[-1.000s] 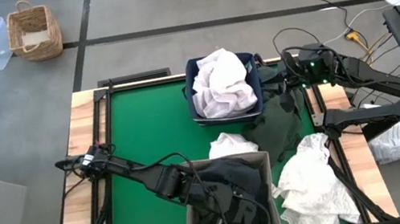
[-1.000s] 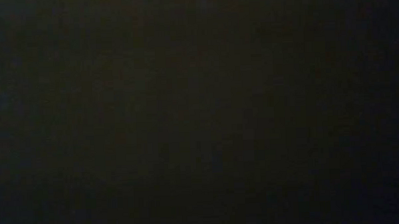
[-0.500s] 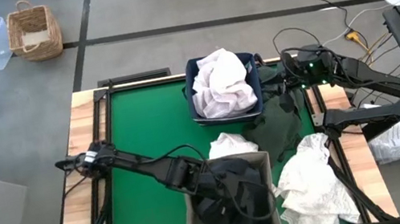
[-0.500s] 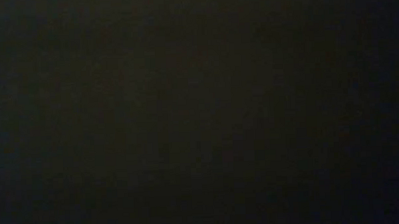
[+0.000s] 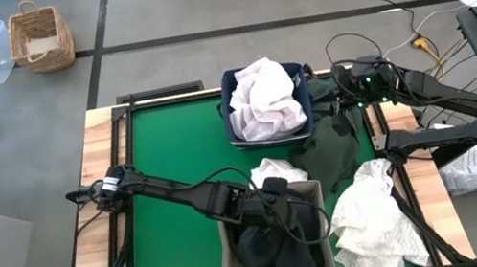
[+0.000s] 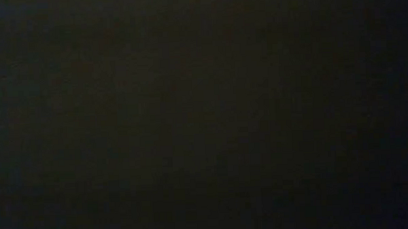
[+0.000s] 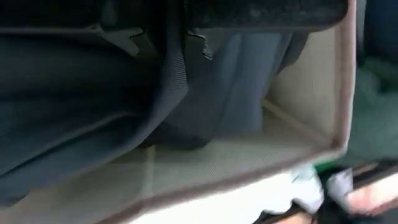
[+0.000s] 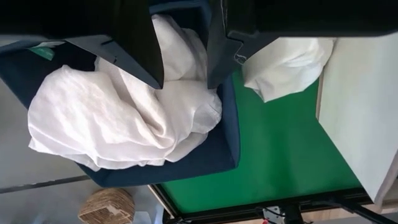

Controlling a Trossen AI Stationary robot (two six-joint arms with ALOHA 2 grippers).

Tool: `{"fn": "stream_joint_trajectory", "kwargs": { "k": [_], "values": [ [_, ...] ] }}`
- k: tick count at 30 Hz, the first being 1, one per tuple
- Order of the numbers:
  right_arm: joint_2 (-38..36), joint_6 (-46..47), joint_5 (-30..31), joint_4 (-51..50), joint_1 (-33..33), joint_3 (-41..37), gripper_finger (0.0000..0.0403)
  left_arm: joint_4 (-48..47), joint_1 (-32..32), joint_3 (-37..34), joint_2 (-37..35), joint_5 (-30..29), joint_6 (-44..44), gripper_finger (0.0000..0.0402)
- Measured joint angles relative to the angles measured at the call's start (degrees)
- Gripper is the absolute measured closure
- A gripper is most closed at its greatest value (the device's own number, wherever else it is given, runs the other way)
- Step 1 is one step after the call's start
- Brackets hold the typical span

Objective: Sort clothes
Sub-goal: Put the blue pants into the white laundry bin

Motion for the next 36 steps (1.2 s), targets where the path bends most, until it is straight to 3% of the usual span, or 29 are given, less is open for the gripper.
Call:
{"fn": "stream_joint_trajectory", "kwargs": {
  "k": [5,23,36],
  "values": [
    [0.0,0.0,0.0,0.4,0.0,-0.3,0.0294,1.3,0.7,-3.3,0.0,-5.0,-2.6,0.0401],
    [0.0,0.4,0.0,0.4,0.0,-0.3,0.0273,4.1,0.9,-10.9,-0.1,-5.7,-6.2,0.0401],
    [0.0,0.4,0.0,0.4,0.0,-0.3,0.0267,4.4,0.8,-9.7,-0.1,-4.9,-8.1,0.039]
  ]
}}
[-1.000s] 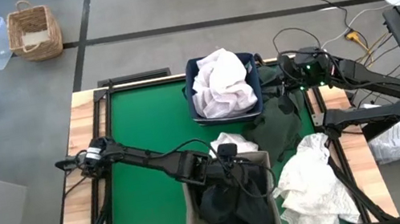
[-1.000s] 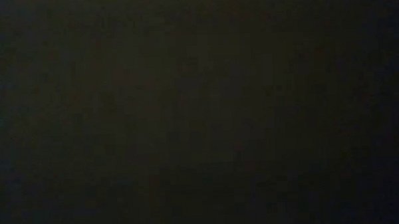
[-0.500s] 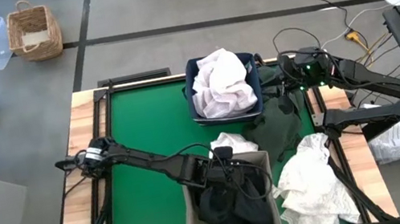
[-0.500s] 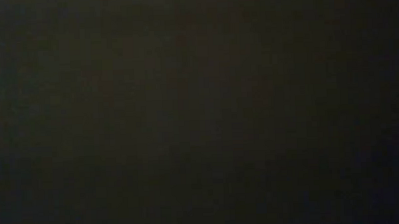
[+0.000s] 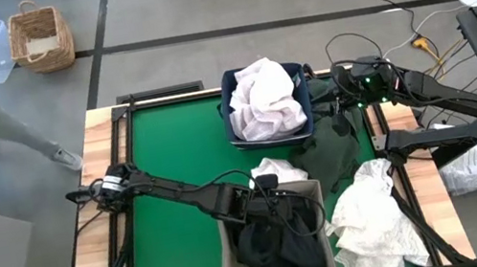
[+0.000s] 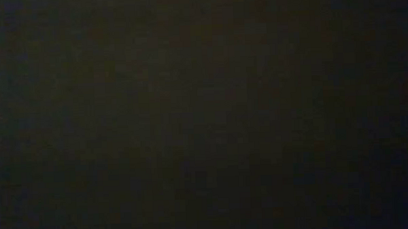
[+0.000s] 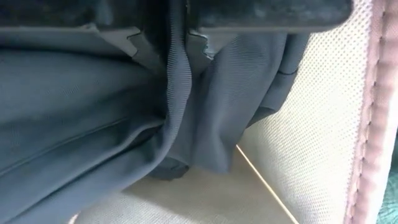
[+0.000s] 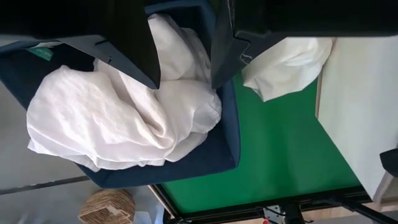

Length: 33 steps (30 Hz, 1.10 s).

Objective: Sort clothes
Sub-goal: Put the blue pants into the white laundry bin

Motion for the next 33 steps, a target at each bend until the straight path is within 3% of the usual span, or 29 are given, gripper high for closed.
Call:
{"fn": "stream_joint_trajectory", "kwargs": {
  "k": [17,25,33],
  "values": [
    [0.0,0.0,0.0,0.6,0.0,0.0,0.0252,-1.1,-0.1,3.6,0.0,0.0,-0.8,0.0215],
    [0.0,0.3,0.0,2.0,0.0,0.0,0.0257,-9.1,-0.2,10.8,0.0,-0.2,-1.3,0.0203],
    [0.0,0.6,0.0,1.9,0.0,0.1,0.0242,-11.2,-0.4,11.7,0.0,-0.2,-4.1,0.0203]
  ]
}}
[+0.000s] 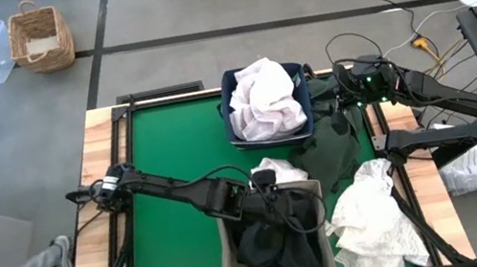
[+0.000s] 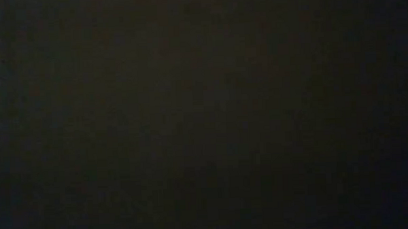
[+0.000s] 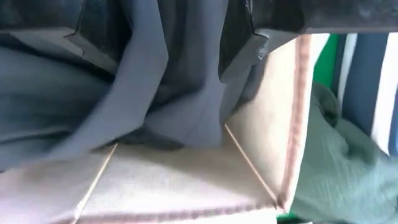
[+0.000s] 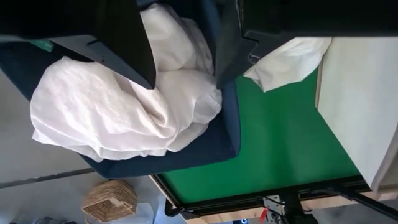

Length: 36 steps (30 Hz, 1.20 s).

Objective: Sort clothes
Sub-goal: Put the blue pants into the white laundry bin, then put the white boxer short into the blue laundry bin

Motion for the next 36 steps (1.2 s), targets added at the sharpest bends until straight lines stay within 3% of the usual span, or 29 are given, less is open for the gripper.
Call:
{"fn": "stream_joint_trajectory", "kwargs": {
  "k": [5,15,23,31,36],
  "values": [
    [0.0,0.2,0.0,0.0,0.0,0.0,0.0237,-3.8,-0.2,0.0,0.2,0.0,-4.9,0.0183],
    [0.0,0.4,0.0,-0.3,0.0,0.1,0.0237,-6.4,-2.7,1.3,0.9,0.0,-6.6,0.0092],
    [0.0,0.3,0.0,0.0,0.0,0.1,0.0233,-12.8,-3.9,7.2,0.9,-0.1,-6.6,0.0074],
    [-0.9,-3.4,0.0,-0.1,0.8,0.1,0.0243,-20.8,-4.6,12.4,0.9,-7.2,-1.4,0.0074],
    [-2.2,-5.8,0.0,-0.3,2.1,0.1,0.0257,-26.8,-4.9,14.6,0.8,-17.9,-0.1,0.0074]
  ]
}}
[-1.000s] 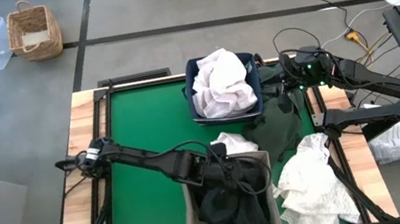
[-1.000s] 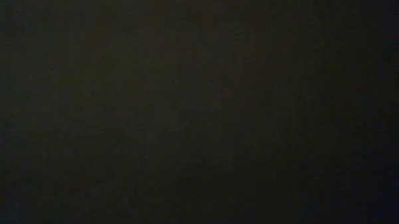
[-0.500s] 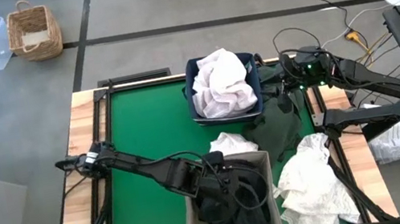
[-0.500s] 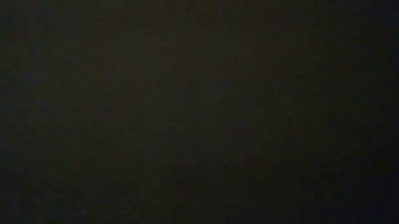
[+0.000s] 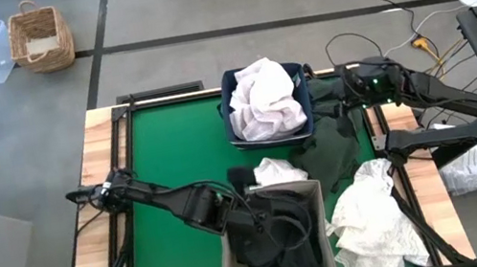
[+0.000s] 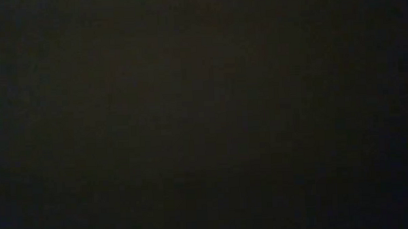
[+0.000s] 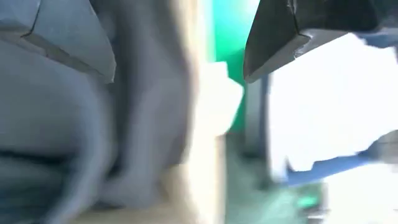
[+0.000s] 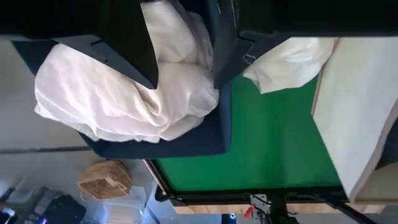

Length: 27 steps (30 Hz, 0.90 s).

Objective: Sort clothes
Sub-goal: Put the white boxer short into the blue laundry bin

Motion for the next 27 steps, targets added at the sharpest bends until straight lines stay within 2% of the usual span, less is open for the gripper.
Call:
{"fn": "stream_joint_trajectory", "kwargs": {
  "k": [2,12,17,22,27],
  "values": [
    [-0.5,-0.5,0.0,0.0,0.5,-0.2,0.0262,-1.0,0.0,0.0,-0.1,-4.8,0.3,0.0074],
    [-0.6,-1.6,0.0,-0.3,3.0,-2.3,0.027,-8.0,0.2,-2.0,-3.5,-13.5,2.7,0.0074],
    [-0.3,-1.9,0.1,3.6,4.4,-4.4,0.0266,-8.9,0.5,-3.8,-6.7,-16.2,3.7,0.0074],
    [1.1,-1.9,0.1,5.9,5.7,-5.5,0.0271,-2.8,1.4,-12.3,-12.6,-16.6,4.3,0.0074],
    [2.9,-1.9,0.1,5.6,7.5,-5.9,0.0275,11.3,1.4,-25.7,-19.9,-16.0,6.5,0.0074]
  ]
}}
